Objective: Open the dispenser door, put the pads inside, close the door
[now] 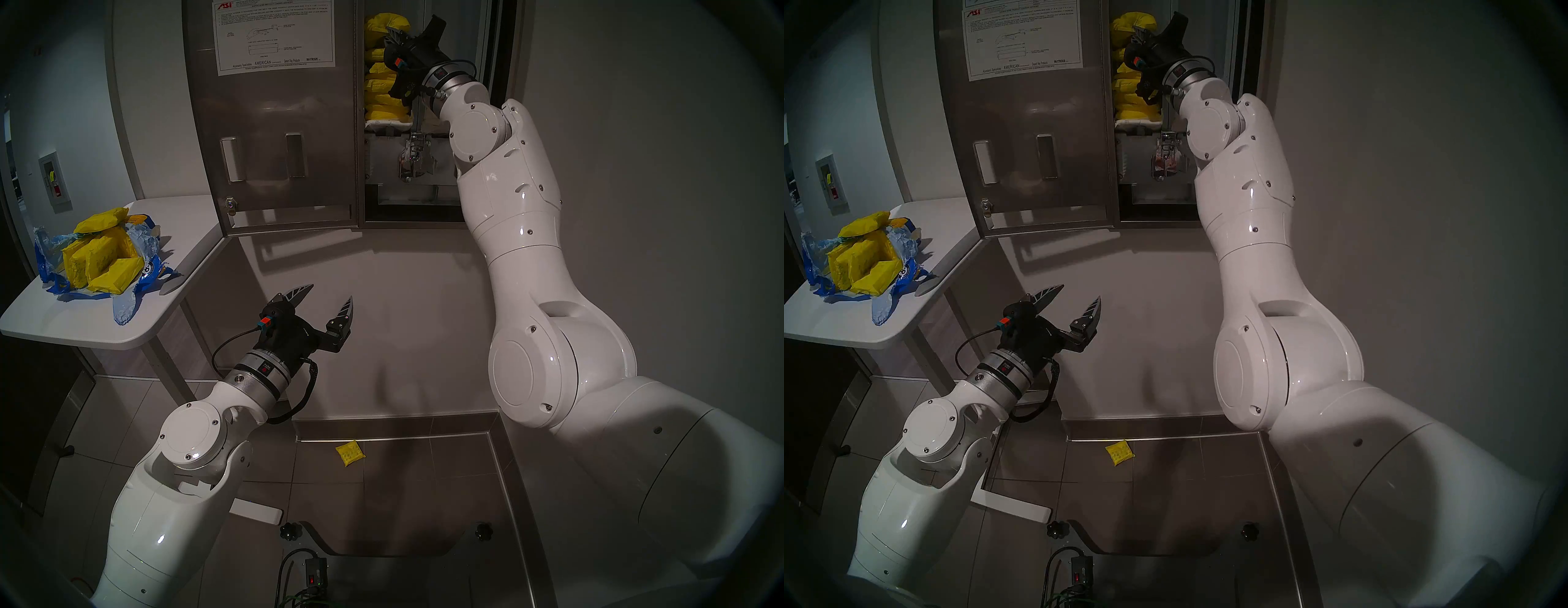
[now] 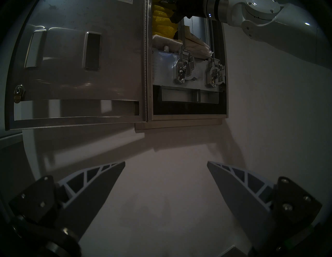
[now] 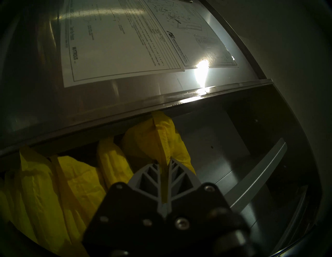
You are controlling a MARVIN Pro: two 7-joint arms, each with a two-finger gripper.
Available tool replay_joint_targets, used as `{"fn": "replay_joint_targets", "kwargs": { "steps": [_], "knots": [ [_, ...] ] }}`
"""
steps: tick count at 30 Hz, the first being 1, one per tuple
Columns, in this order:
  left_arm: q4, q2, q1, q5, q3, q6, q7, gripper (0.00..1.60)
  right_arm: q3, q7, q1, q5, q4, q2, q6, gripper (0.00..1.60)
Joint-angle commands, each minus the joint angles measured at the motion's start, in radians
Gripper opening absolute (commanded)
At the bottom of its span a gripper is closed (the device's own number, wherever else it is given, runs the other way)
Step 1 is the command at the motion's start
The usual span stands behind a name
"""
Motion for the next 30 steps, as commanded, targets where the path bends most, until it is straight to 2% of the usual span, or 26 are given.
{"fn": "replay_joint_targets", "kwargs": {
  "steps": [1,4,7,8,9,13,14,15,22,30],
  "knots": [
    [-0.029,0.000,-0.015,-0.002,-0.009,-0.010,-0.002,1.60,-0.006,0.041,0.054,0.011,-0.050,-0.023,0.015,0.00],
    [-0.029,-0.001,-0.015,-0.002,-0.009,-0.010,-0.002,1.60,-0.006,0.063,0.052,0.015,-0.062,-0.025,0.021,0.00],
    [-0.029,-0.002,-0.015,-0.001,-0.010,-0.009,-0.003,1.60,-0.006,0.083,0.047,0.020,-0.079,-0.026,0.027,0.44],
    [-0.029,-0.002,-0.015,-0.001,-0.010,-0.009,-0.003,1.60,-0.007,0.091,0.045,0.021,-0.086,-0.027,0.029,0.50],
    [-0.029,-0.003,-0.015,-0.001,-0.010,-0.009,-0.004,1.60,-0.008,0.097,0.044,0.023,-0.092,-0.028,0.030,0.63],
    [-0.029,-0.004,-0.015,0.000,-0.010,-0.009,-0.005,1.60,-0.011,0.130,0.039,0.029,-0.121,-0.033,0.040,0.78],
    [-0.029,-0.004,-0.015,0.000,-0.011,-0.009,-0.005,1.60,-0.011,0.138,0.037,0.031,-0.128,-0.034,0.042,0.97],
    [-0.029,-0.004,-0.015,0.000,-0.011,-0.009,-0.005,1.60,-0.011,0.145,0.036,0.033,-0.133,-0.034,0.043,1.05],
    [-0.029,-0.006,-0.015,0.001,-0.012,-0.008,-0.007,1.60,-0.005,0.196,0.022,0.050,-0.180,-0.039,0.058,1.17],
    [-0.030,-0.008,-0.014,0.002,-0.013,-0.007,-0.009,1.60,0.001,0.253,0.003,0.069,-0.233,-0.045,0.077,1.07]
  ]
}}
